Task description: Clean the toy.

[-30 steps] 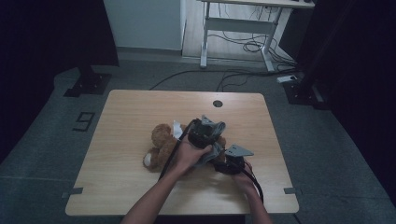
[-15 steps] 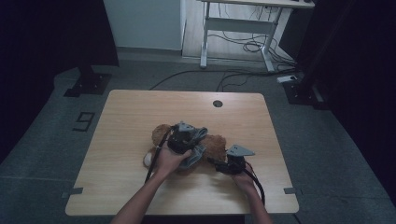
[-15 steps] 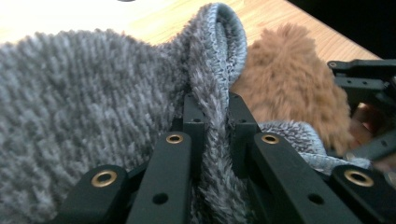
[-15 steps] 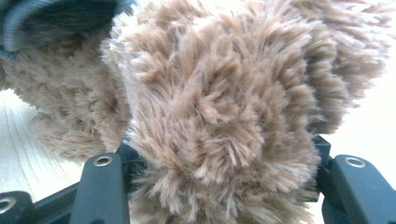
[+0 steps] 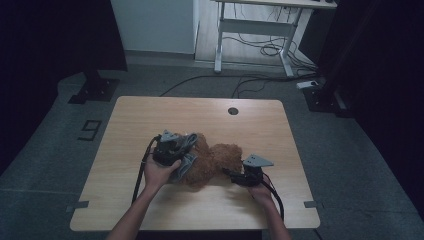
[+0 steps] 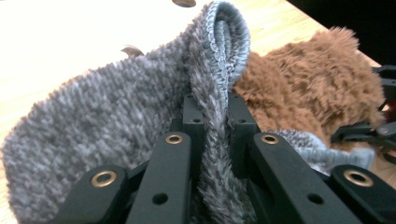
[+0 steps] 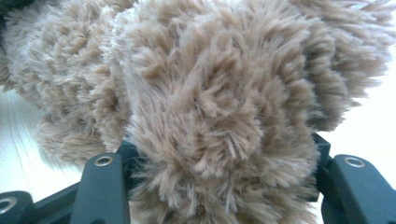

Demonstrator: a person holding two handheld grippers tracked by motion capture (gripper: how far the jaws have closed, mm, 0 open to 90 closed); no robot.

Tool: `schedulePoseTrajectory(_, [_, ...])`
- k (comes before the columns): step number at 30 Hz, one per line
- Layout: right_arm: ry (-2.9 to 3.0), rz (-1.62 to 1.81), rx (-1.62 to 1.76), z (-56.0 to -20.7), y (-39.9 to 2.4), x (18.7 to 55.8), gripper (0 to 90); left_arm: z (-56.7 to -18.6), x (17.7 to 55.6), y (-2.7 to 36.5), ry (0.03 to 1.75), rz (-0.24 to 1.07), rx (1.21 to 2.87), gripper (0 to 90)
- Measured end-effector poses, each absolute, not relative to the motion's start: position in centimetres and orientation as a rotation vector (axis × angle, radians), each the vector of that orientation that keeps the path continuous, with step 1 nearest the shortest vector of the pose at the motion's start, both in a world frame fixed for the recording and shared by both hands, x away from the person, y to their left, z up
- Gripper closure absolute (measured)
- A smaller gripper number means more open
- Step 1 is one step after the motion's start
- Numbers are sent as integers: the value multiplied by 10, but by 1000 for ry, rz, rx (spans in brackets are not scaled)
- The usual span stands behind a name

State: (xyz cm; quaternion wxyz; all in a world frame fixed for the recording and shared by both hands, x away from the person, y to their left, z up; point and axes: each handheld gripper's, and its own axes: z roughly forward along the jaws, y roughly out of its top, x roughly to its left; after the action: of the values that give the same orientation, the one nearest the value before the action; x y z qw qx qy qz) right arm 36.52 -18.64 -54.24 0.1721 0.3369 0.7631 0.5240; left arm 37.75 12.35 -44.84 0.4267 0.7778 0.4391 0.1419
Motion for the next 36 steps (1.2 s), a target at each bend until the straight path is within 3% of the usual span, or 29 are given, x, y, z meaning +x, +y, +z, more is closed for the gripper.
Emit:
schedulePoseTrajectory(10, [2165,1489,967,-543,-187,365,394,-418,375,48,912,353,1983,812])
schedulePoseTrajectory(16, [2160,1495,971,-543,-187,365,394,-434,401,-25,866,274,2111,810])
schedulePoseTrajectory(19, [2160,1493,976,-543,-187,365,395,-445,409,-33,886,254,2131,810])
schedulePoseTrajectory(25, [2154,1502,990,-547,-188,365,395,-449,412,-16,897,204,2108,810])
schedulePoseTrajectory(32, [2150,1493,989,-546,-188,364,395,-450,404,25,957,325,2140,811])
schedulePoseTrajectory(36, [2152,1495,981,-546,-188,363,395,-454,394,50,948,301,2100,811])
